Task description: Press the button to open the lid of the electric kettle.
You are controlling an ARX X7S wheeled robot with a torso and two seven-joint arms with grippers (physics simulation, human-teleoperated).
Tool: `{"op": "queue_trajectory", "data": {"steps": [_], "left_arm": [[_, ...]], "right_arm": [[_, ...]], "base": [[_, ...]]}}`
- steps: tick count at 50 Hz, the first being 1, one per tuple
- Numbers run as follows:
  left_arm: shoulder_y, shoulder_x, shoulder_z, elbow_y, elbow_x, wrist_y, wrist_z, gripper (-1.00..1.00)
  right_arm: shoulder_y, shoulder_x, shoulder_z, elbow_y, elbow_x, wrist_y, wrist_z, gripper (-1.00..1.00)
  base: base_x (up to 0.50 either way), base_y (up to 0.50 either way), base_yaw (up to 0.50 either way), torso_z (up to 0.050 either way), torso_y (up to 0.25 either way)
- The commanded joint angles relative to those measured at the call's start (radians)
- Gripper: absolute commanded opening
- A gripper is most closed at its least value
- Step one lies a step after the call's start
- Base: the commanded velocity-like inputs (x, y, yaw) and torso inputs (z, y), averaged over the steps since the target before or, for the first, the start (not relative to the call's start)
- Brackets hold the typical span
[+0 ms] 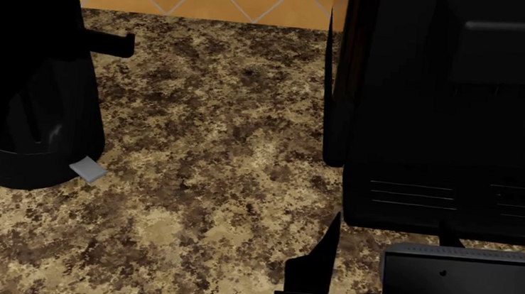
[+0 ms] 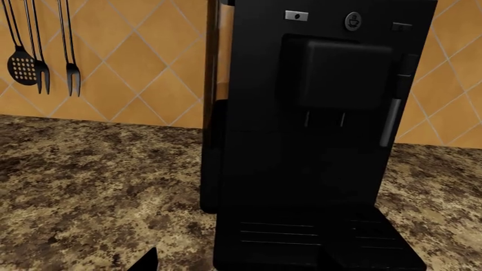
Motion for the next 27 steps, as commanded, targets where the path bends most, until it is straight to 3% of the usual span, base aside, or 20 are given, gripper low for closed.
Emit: {"op": "queue_trajectory", "data": {"steps": [1, 8, 13, 26, 27], "left_arm": [[0.051, -0.014, 0.024, -0.096, 0.004, 0.042, 0.014, -1.0], [0.149, -0.016, 0.006, -0.109, -0.014, 0.069, 0.013, -1.0], [0.23, -0.035, -0.021, -0.012, -0.052, 0.044, -0.029, -1.0], [0.174, -0.028, -0.041, 0.135, -0.124, -0.051, -0.082, -1.0], [0.173, -0.029, -0.04, 0.145, -0.127, -0.056, -0.085, 1.0]], "right_arm": [[0.001, 0.0, -0.008, 0.002, 0.007, 0.001, 0.009, 1.0], [-0.002, 0.004, -0.003, -0.001, 0.013, 0.0, 0.012, 1.0], [-0.002, 0.005, -0.011, 0.005, 0.013, -0.006, 0.014, 1.0], [0.005, 0.006, -0.007, 0.0, 0.027, 0.005, 0.025, 1.0], [0.004, 0.007, -0.009, 0.002, 0.026, 0.001, 0.025, 1.0]], "base": [[0.0, 0.0, 0.0, 0.0, 0.0], [0.01, 0.0, 0.0, 0.0, 0.0], [0.0, 0.0, 0.0, 0.0, 0.0], [0.0, 0.0, 0.0, 0.0, 0.0], [0.0, 0.0, 0.0, 0.0, 0.0]]}}
